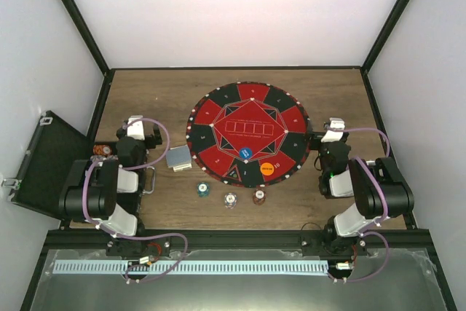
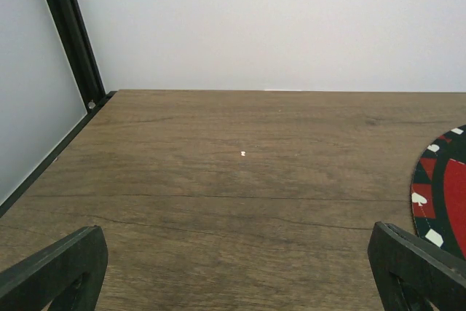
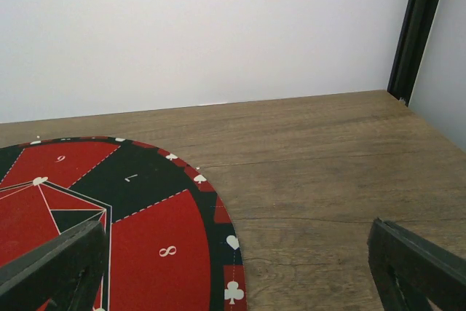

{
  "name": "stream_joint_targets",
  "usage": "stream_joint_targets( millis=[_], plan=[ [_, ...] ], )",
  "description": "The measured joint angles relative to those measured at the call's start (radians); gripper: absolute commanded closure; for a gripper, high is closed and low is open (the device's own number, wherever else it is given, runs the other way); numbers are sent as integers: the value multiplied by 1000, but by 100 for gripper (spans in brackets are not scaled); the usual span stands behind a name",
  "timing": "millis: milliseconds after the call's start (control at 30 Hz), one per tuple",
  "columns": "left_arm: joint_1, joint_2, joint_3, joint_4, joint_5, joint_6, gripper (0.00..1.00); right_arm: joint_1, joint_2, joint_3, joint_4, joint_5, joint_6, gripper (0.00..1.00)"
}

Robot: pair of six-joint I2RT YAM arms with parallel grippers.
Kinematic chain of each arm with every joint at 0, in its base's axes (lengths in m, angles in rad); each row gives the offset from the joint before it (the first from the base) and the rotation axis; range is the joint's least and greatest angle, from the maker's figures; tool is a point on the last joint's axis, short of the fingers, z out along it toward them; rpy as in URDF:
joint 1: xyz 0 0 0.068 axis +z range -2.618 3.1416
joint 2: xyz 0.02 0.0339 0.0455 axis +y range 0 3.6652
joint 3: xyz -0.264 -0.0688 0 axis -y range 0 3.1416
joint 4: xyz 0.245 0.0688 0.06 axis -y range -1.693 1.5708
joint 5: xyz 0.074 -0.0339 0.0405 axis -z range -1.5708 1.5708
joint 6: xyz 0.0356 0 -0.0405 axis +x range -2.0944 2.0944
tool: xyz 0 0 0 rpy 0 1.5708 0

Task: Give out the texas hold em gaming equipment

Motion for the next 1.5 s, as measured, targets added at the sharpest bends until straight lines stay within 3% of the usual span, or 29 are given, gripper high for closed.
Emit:
stream_joint_targets(
  millis=[500, 600, 800, 933, 1100, 1200, 1333, 1500],
  plan=[
    [3, -9, 6, -28, 17, 0, 0, -5, -29, -5, -12, 33, 22, 0],
    [6, -64, 97, -206, 39, 7, 0, -5, -101, -1, -76, 66, 40, 0],
    [19, -153, 446, -671, 110, 50, 0, -13, -320, 162, -398, 157, 84, 0],
    [45, -233, 561, -930, 187, 63, 0, -21, -462, 257, -593, 216, 256, 0],
    [62, -341, 600, -1165, 274, 68, 0, -18, -584, 308, -790, 34, 371, 0],
    [62, -387, 610, -1259, 312, 74, 0, 91, -530, 396, -956, -16, 375, 0],
    [63, -419, 631, -1377, 354, 90, 0, 342, -444, 474, -1149, -10, 361, 1],
    [64, -420, 662, -1496, 371, 112, 0, 654, -320, 523, -1353, 55, 365, 8]
  ],
)
